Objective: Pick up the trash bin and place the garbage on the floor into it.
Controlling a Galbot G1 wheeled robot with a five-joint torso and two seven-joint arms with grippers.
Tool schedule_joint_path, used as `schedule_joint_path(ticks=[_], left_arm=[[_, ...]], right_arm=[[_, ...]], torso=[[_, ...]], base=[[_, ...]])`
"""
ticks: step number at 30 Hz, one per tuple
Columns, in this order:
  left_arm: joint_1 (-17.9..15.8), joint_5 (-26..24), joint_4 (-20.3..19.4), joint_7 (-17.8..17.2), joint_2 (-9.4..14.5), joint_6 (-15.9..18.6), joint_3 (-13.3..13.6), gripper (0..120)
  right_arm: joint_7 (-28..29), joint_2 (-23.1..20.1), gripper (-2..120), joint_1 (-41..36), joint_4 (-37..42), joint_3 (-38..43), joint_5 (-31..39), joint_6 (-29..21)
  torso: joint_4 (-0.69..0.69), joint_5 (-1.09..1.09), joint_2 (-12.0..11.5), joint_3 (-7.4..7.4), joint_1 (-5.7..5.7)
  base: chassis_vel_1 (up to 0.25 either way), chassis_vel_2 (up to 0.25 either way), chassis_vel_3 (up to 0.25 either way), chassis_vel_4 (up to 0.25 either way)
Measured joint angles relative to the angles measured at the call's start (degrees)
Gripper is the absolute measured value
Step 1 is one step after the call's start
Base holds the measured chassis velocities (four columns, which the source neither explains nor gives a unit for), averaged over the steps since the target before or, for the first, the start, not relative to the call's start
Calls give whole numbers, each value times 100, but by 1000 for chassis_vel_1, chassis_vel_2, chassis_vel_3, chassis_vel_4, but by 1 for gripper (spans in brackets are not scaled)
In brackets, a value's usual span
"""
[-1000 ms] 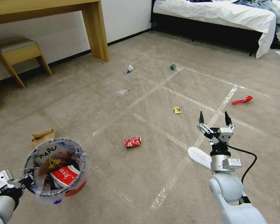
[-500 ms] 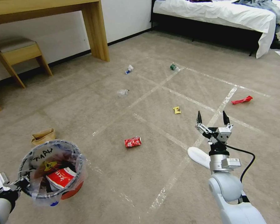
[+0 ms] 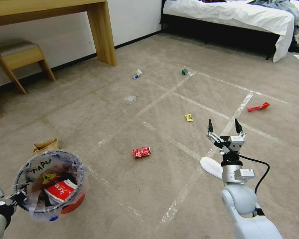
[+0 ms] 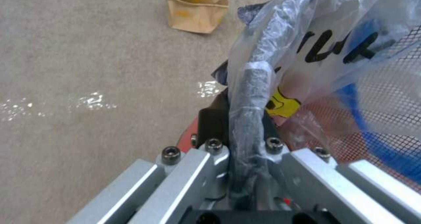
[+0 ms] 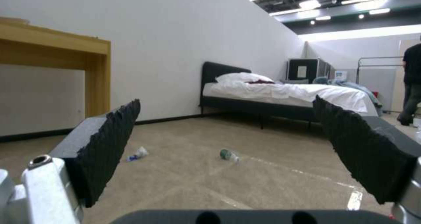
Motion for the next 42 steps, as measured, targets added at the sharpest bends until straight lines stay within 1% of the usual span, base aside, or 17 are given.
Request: schedule_joint_path(ticks=[30,42], left_arm=[[17,31,-37,29,-24,-22,65,0],[24,39,-66,29,-25,-25,78,0]], right_arm=[[19,10,100,-107,13,37,-59,63],[-16,-6,100,-107,34,34,-57,73]], torso=[[0,0,0,0,0],[0,0,0,0,0]], base=[[-74,77,77,-73],[-38,35,33,-43]])
